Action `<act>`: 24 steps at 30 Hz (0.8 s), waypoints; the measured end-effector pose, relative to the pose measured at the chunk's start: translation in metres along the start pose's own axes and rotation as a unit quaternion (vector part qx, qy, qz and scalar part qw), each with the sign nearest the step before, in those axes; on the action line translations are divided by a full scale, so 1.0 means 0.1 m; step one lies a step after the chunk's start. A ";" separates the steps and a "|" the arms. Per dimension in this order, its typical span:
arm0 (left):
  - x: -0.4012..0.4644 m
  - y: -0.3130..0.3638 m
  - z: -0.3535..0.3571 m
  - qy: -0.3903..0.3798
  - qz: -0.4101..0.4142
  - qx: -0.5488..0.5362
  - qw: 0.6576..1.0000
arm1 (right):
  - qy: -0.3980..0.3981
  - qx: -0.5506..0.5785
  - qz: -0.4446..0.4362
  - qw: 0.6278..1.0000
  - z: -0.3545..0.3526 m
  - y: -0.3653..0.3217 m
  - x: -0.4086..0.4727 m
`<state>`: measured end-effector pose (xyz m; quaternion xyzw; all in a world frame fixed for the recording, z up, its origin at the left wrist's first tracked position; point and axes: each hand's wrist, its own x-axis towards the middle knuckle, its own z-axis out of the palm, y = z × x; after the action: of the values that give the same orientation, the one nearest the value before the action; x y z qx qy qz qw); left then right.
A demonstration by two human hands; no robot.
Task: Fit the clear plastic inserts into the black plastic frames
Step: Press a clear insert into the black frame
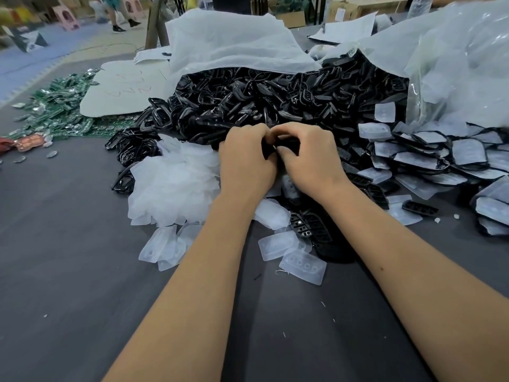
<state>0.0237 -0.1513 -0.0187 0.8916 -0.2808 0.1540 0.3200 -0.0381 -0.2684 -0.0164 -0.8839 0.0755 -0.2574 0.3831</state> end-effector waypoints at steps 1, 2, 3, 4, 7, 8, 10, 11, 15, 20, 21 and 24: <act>-0.01 0.00 -0.01 0.011 -0.009 -0.032 0.999 | 0.020 0.024 0.002 1.000 -0.01 0.02 0.00; -0.02 0.01 -0.01 0.027 -0.014 -0.061 0.998 | 0.042 0.046 0.005 0.998 -0.01 0.04 0.00; -0.03 0.01 -0.02 0.045 -0.015 -0.082 0.996 | 0.060 0.069 0.008 0.996 -0.02 0.06 0.01; -0.05 0.01 -0.02 0.065 -0.012 -0.096 0.993 | 0.074 0.094 0.015 0.993 -0.01 0.08 0.01; -0.08 0.02 -0.03 0.118 0.003 -0.103 0.988 | 0.085 0.183 0.048 0.978 -0.01 0.11 0.03; -0.08 0.03 -0.03 0.124 0.004 -0.108 0.986 | 0.082 0.209 0.056 0.973 -0.01 0.12 0.04; -0.08 0.04 -0.04 0.120 0.003 -0.137 0.983 | 0.070 0.253 0.065 0.963 -0.01 0.13 0.04; -0.08 0.04 -0.05 0.118 0.002 -0.158 0.980 | 0.065 0.268 0.064 0.959 -0.02 0.13 0.03; -0.08 0.02 -0.08 0.137 -0.015 -0.256 0.957 | 0.082 0.289 0.056 0.952 -0.02 0.13 0.03; -0.11 0.07 -0.14 0.138 0.051 -0.182 0.972 | 0.083 0.315 0.071 0.943 -0.02 0.10 0.03; -0.12 0.07 -0.15 0.130 0.076 -0.162 0.975 | 0.082 0.330 0.076 0.937 -0.02 0.10 0.03; -0.20 0.03 -0.15 0.064 0.110 -0.132 0.983 | 0.051 0.362 0.071 0.928 -0.05 0.10 0.04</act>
<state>0.0048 -0.1349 -0.0149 0.7936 -0.3741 0.2064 0.4331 -0.0369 -0.2795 -0.0193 -0.6634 0.0596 -0.2838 0.6898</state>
